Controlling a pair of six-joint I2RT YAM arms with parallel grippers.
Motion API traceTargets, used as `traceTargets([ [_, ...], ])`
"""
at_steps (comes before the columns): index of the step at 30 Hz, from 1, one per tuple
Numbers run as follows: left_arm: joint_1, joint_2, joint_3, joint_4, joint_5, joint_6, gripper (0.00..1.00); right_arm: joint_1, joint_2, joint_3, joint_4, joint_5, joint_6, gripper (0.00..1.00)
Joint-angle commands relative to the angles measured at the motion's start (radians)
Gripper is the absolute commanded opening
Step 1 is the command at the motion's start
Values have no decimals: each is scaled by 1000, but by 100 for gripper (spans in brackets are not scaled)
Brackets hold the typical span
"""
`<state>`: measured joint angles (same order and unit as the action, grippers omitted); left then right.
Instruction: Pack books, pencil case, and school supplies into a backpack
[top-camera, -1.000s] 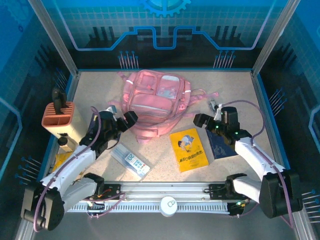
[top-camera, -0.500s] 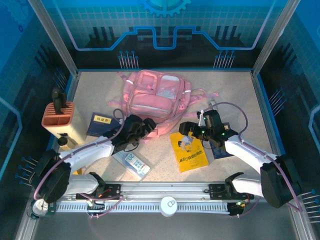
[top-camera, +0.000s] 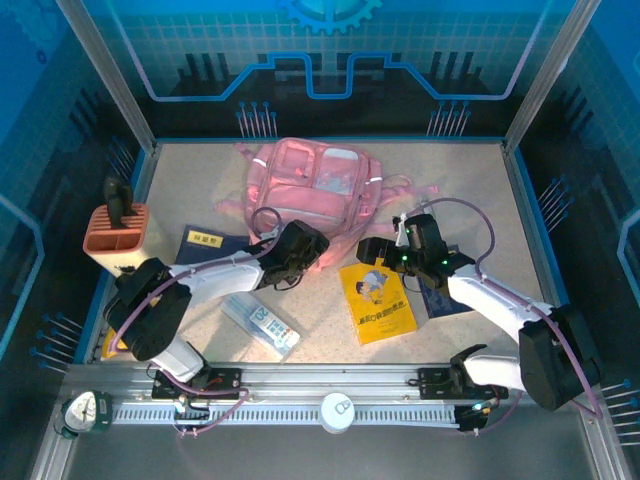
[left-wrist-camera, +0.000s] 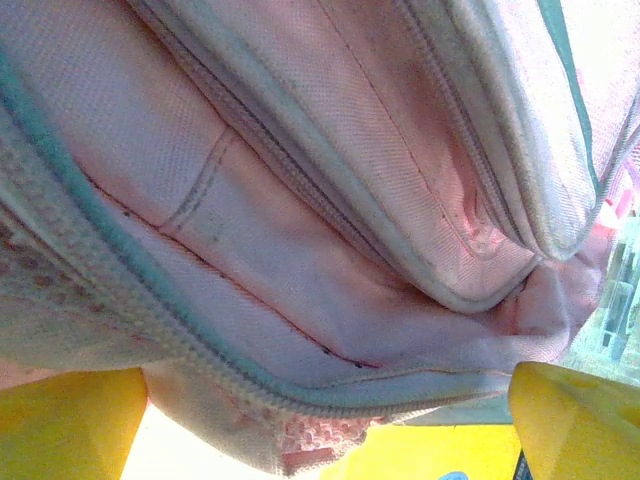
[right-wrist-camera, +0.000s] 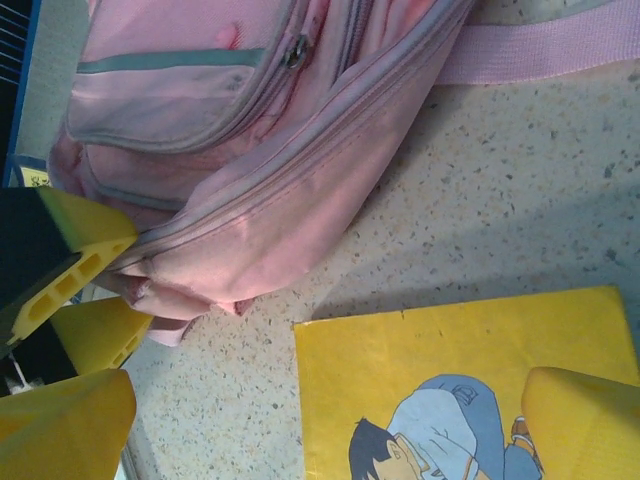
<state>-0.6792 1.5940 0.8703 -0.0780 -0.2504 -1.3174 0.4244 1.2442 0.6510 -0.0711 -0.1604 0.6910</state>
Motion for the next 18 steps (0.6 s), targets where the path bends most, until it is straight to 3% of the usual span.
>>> traceTargets([
  [1, 66, 39, 39, -14, 14, 78, 92, -6, 6, 32, -48, 24, -27, 100],
  [8, 184, -5, -17, 6, 79, 179, 87, 16, 28, 23, -4, -2, 60, 100],
  [18, 141, -144, -73, 14, 95, 177, 90, 1, 201, 184, -21, 38, 111, 100],
])
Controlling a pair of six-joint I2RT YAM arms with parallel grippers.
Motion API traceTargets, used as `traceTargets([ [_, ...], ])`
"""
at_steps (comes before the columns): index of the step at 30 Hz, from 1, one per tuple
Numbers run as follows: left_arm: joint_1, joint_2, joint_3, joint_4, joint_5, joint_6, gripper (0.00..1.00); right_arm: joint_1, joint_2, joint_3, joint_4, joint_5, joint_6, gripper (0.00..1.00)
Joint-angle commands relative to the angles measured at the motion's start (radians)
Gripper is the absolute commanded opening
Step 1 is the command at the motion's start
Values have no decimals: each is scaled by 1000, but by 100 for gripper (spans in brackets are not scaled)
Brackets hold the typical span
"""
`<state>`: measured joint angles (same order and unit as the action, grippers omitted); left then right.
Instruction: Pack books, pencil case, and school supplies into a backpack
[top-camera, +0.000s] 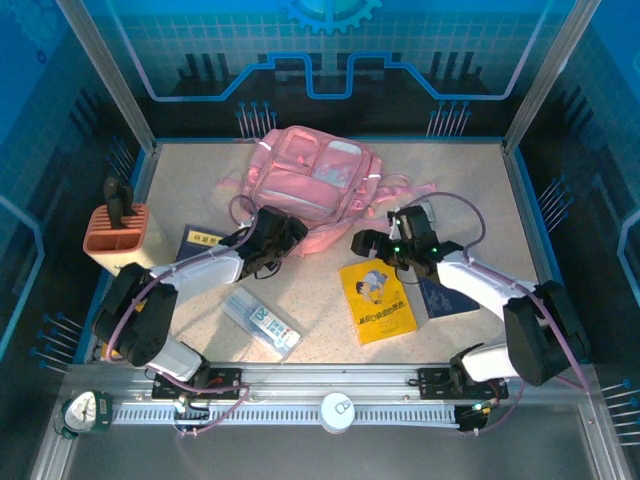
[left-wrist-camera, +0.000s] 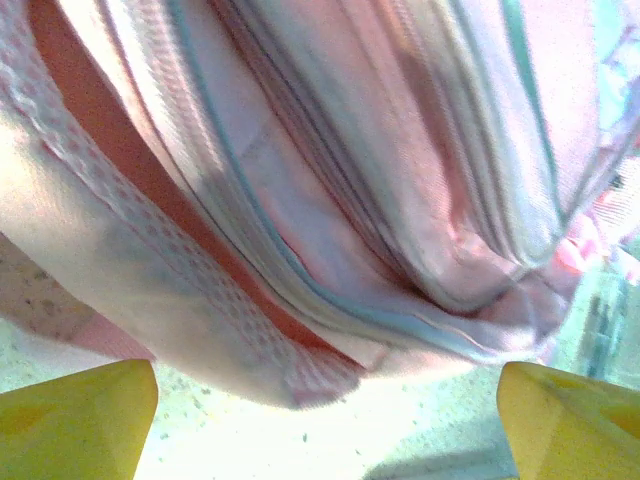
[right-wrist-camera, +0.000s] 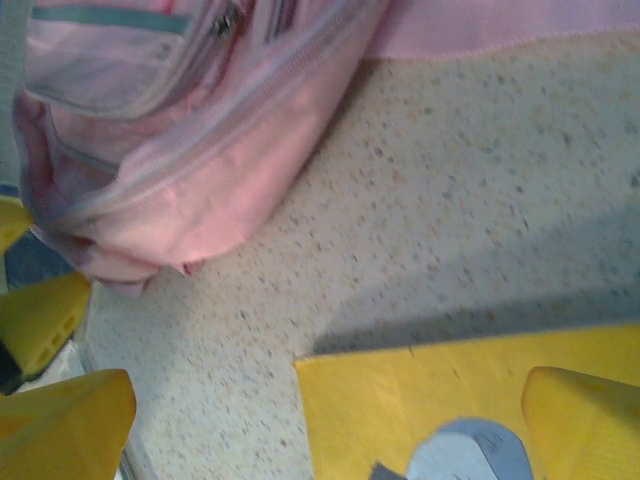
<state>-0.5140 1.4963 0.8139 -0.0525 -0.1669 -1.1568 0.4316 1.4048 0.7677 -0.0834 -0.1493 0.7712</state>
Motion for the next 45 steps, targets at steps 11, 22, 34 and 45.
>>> traceTargets([
  [11, -88, -63, -11, -27, -1, 6, 96, -97, 317, 279, 37, 0, 83, 89],
  [22, -97, 15, 53, -49, 32, 38, 95, -179, 592, 530, 50, -31, 31, 66],
  [34, -103, 102, 129, -75, 22, 101, 95, -220, 718, 653, 86, -113, 13, 18],
  [45, -35, 207, 255, -83, -81, 252, 91, -232, 426, 485, 100, -171, -65, 0],
])
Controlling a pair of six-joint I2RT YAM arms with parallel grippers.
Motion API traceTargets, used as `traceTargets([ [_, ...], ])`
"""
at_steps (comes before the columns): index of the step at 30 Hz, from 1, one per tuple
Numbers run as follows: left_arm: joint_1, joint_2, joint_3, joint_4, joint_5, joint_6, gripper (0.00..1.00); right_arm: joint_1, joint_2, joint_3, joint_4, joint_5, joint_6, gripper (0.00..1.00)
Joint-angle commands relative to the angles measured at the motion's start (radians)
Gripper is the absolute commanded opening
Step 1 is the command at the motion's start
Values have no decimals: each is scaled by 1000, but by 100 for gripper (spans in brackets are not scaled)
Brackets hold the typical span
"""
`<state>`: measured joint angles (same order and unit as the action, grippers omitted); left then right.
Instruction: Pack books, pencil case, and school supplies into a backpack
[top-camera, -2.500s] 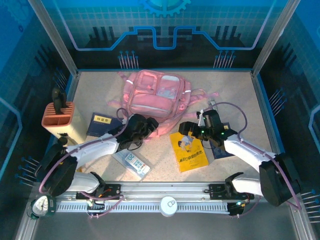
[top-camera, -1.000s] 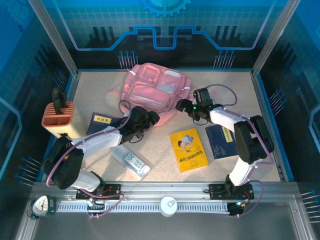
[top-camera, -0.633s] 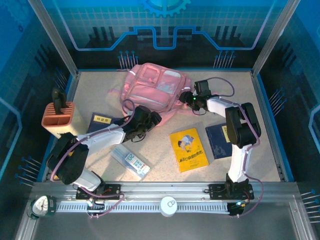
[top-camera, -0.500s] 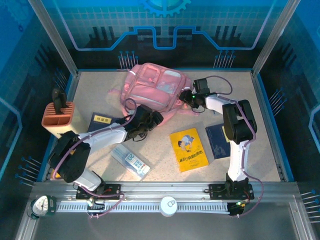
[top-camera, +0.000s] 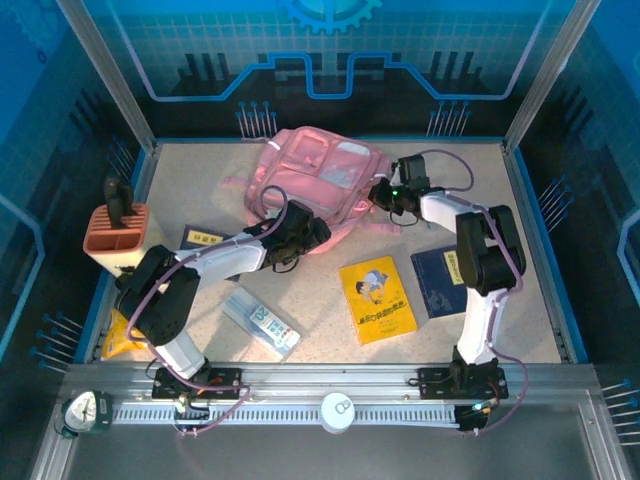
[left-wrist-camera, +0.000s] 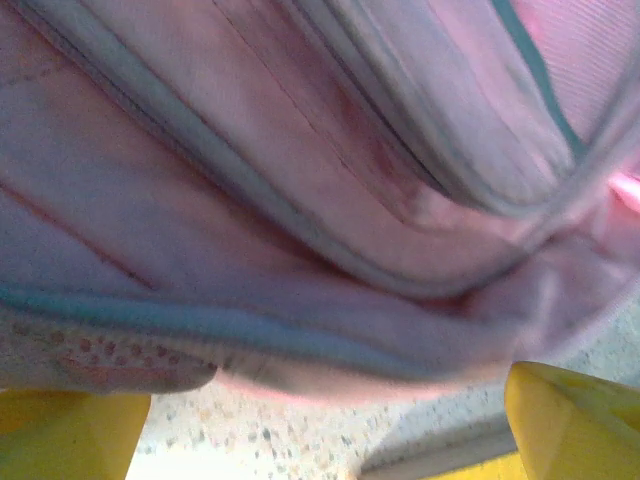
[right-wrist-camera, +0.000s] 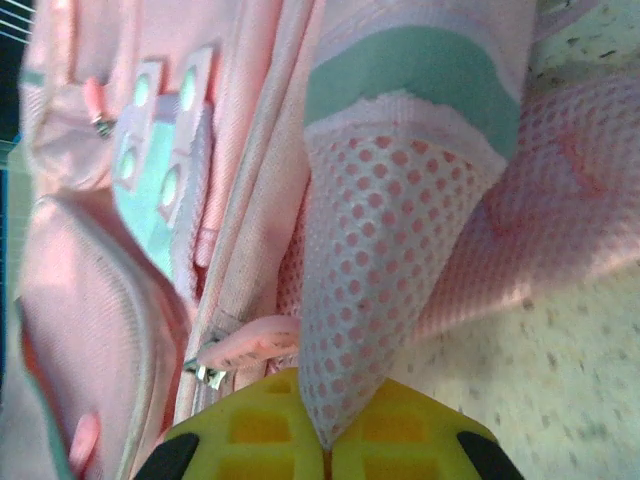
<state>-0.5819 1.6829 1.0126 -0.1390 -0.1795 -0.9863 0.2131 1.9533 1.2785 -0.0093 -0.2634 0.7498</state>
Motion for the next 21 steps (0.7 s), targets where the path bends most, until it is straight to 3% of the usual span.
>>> traceTargets([
  [1, 43, 26, 69, 8, -83, 97, 91, -11, -149, -44, 14, -71, -50, 0],
  [6, 110, 53, 124, 55, -88, 172, 90, 20, -288, -180, 11, -67, -40, 0],
  [8, 142, 81, 169, 44, -81, 207, 90, 61, -342, -237, -34, -5, -27, 0],
  [12, 172, 122, 234, 21, -60, 280, 89, 147, -405, -380, 73, 75, 54, 6],
  [17, 179, 74, 201, 3, -48, 299, 89, 176, -359, -454, 170, 54, 140, 20],
  [19, 177, 21, 164, 5, -12, 305, 88, 177, -359, -482, 195, 51, 169, 32],
  [21, 172, -25, 133, -20, 9, 301, 88, 177, -380, -514, 207, 62, 190, 38],
])
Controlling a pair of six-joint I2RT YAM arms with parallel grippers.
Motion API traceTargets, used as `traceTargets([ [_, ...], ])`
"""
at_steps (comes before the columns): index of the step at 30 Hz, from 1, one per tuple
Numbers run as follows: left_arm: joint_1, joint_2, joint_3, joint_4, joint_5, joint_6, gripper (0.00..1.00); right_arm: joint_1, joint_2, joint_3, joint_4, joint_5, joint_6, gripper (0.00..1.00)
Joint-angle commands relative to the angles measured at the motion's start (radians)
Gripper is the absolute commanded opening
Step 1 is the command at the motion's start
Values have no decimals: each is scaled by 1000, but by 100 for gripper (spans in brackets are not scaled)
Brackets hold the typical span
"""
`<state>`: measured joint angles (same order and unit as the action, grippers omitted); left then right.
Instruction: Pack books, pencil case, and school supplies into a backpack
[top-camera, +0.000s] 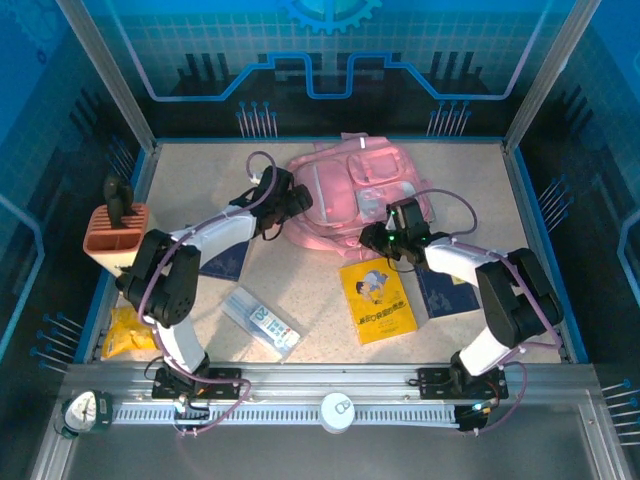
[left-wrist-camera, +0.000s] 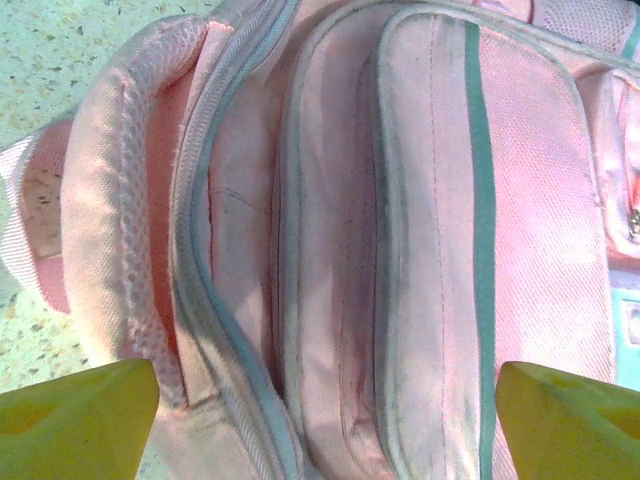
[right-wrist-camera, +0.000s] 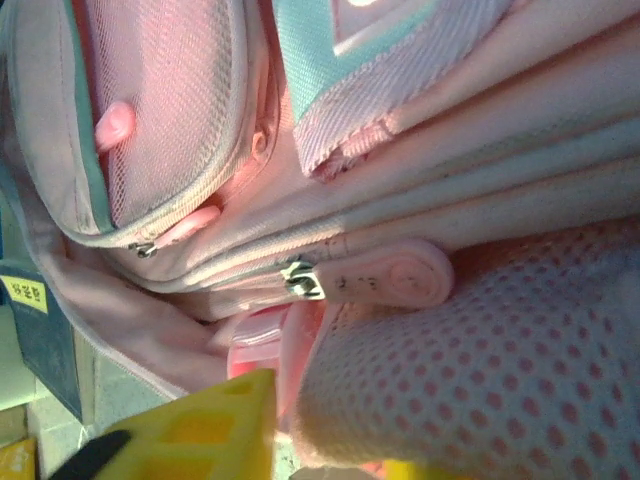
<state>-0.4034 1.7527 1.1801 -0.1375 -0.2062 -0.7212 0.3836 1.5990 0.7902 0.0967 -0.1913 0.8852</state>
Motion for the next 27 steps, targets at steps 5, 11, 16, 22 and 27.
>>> traceTargets([
  [5, -69, -188, -136, -31, 73, 24, 87, 2, -92, -119, 112, 83, 115, 55],
  [11, -180, -218, -167, -35, 86, -2, 85, -37, -44, -105, 152, 47, 169, 66],
  [16, -260, -176, -147, -28, 107, -21, 84, -54, 46, -67, 220, 41, 204, 56],
  [22, -341, -135, -130, -12, 116, 50, 78, -53, 17, -98, 295, 64, 227, 16],
  [27, -386, -117, -173, 114, 146, 206, 69, -48, -56, -65, 238, 45, 229, 5],
])
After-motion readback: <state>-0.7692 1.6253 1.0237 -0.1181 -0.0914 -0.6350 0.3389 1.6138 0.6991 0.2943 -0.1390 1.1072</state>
